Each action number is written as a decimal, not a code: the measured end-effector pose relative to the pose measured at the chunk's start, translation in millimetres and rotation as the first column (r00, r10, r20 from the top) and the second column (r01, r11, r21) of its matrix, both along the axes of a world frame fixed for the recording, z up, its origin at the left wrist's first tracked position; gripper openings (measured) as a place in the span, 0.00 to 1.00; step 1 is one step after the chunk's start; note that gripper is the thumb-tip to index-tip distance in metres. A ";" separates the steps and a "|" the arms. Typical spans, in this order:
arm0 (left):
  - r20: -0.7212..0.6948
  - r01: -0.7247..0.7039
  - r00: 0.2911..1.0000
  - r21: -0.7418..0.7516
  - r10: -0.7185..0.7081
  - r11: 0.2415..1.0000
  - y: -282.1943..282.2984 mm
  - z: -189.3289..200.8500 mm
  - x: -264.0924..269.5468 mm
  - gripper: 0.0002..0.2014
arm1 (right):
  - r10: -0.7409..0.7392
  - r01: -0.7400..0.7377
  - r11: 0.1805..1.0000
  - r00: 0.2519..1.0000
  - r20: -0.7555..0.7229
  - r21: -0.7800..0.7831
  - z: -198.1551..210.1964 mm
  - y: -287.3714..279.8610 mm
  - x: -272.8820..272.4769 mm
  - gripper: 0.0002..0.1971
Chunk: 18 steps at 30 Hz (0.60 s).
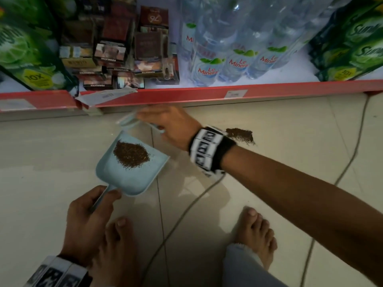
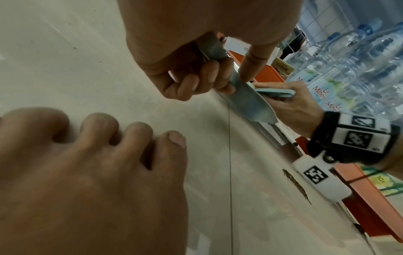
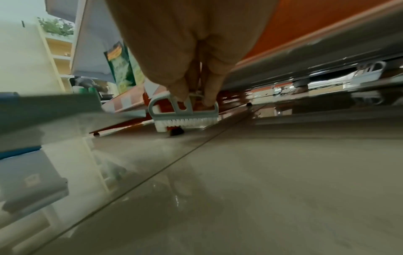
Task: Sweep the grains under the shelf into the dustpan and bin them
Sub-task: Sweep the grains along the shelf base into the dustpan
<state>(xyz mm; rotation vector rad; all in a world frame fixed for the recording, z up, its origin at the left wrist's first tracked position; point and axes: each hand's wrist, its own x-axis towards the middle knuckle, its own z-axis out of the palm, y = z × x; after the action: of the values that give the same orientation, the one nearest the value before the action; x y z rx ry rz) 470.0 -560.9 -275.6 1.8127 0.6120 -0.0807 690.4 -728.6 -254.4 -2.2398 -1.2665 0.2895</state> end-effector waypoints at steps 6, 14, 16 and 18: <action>-0.007 -0.044 0.999 -0.033 0.044 0.998 4.9 -3.2 -2.0 0.20 | 0.060 -0.029 0.951 0.994 0.091 -0.308 -7.3 -20.9 21.5 0.25; 0.035 0.026 0.999 -0.079 -0.023 0.997 -22.4 -11.8 14.7 0.16 | -0.249 0.239 0.906 0.968 0.017 -0.350 26.5 -208.6 26.0 0.15; 0.036 0.059 0.998 -0.093 -0.056 0.994 -29.9 -14.9 19.3 0.16 | -0.317 0.314 0.903 0.948 0.039 -0.295 29.1 -228.3 23.3 0.16; 0.057 0.089 0.995 -0.118 -0.083 0.989 -36.3 -14.7 24.1 0.18 | -0.434 0.441 0.885 0.897 0.081 -0.146 26.3 -227.4 23.9 0.15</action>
<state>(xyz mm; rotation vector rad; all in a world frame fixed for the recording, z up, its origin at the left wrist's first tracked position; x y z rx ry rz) 494.0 -597.1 -290.3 1.7183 0.4821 -0.1260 714.3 -956.0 -228.1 -2.6078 -0.7412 0.1713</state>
